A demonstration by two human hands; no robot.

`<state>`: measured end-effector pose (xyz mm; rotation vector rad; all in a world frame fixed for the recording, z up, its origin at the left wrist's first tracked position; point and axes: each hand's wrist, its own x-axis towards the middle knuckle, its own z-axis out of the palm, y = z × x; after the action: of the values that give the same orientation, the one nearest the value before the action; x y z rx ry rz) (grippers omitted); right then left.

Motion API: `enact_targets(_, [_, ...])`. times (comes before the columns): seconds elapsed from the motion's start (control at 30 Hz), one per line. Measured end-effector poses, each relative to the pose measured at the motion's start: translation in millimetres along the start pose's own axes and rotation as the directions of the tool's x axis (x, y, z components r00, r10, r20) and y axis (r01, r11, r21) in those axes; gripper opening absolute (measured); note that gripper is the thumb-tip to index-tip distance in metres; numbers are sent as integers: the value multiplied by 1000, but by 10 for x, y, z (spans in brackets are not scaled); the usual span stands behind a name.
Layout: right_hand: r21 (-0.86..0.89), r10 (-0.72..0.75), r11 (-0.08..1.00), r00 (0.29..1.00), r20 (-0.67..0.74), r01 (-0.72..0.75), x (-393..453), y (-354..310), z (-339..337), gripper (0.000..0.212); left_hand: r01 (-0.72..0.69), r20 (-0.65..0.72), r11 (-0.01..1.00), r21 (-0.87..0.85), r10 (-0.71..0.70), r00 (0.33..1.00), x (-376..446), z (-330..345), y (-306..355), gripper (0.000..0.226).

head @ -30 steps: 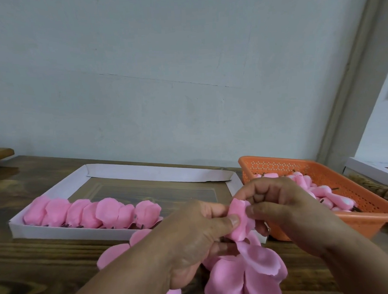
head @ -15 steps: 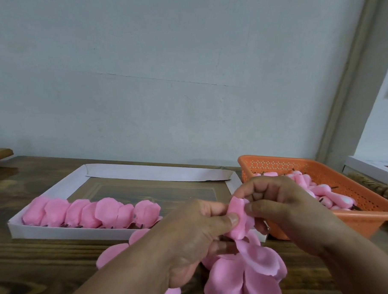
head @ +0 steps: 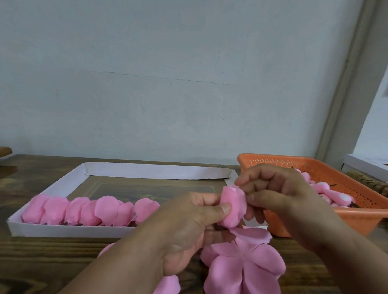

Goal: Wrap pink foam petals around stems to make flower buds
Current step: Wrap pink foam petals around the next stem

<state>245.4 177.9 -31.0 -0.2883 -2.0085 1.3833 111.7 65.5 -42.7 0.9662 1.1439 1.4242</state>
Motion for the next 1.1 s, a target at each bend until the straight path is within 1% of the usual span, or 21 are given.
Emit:
enact_targets(0.07, [27, -24, 999, 999, 30, 23, 0, 16, -35, 22, -1, -1, 1000, -13, 1, 1000, -1, -21, 14, 27])
enact_targets(0.17, [41, -34, 999, 992, 123, 29, 1, 35, -95, 26, 8, -8, 1000, -28, -8, 1000, 9, -51, 25, 26])
enact_targets(0.2, [28, -37, 999, 987, 159, 33, 1, 32, -119, 26, 10, -7, 1000, -29, -10, 1000, 12, -60, 33, 27])
enact_targets(0.27, [-22, -44, 999, 973, 228, 50, -1, 17, -162, 25, 8, 0, 998, -54, -8, 1000, 15, -76, 57, 37])
enact_targets(0.3, [-40, -48, 997, 965, 259, 60, -8, 4, -175, 29, 8, 3, 997, -71, -7, 1000, 14, -81, 74, 40])
enact_targets(0.37, [-102, -63, 990, 952, 299, 98, -22, -32, -176, 42, 12, -4, 994, -106, -13, 1000, 13, -88, 99, 40])
enact_targets(0.43, [-236, -69, 962, 955, 288, 140, -34, -41, -160, 51, 22, -25, 989, -143, -26, 999, 22, -99, 101, 33])
enact_targets(0.5, [-354, -76, 921, 968, 239, 160, -37, -33, -109, 49, 22, -41, 985, -173, -29, 999, 38, -105, 84, 29])
enact_targets(0.6, [-425, -125, 884, 975, 183, 193, -35, -10, -22, 41, 23, -59, 977, -211, -37, 998, 48, -96, 57, 24])
enact_targets(0.67, [-464, -168, 855, 970, 175, 232, -36, -2, -8, 41, 28, -55, 973, -231, -42, 998, 56, -86, 49, 23])
enact_targets(0.73, [-494, -195, 827, 961, 197, 269, -28, -7, -11, 41, 29, -51, 972, -232, -42, 998, 67, -89, 34, 23])
enact_targets(0.87, [-523, -242, 784, 940, 239, 335, -12, -21, -10, 21, 48, -33, 979, -198, -56, 998, 72, -72, 5, 21])
enact_targets(0.93, [-511, -240, 796, 944, 225, 324, -9, -14, -11, 16, 55, -23, 980, -193, -61, 998, 65, -62, -4, 21])
enact_targets(1.1, [-467, -236, 841, 961, 141, 275, -14, 28, -5, 3, 47, -3, 986, -160, -48, 999, 53, -49, -4, 21])
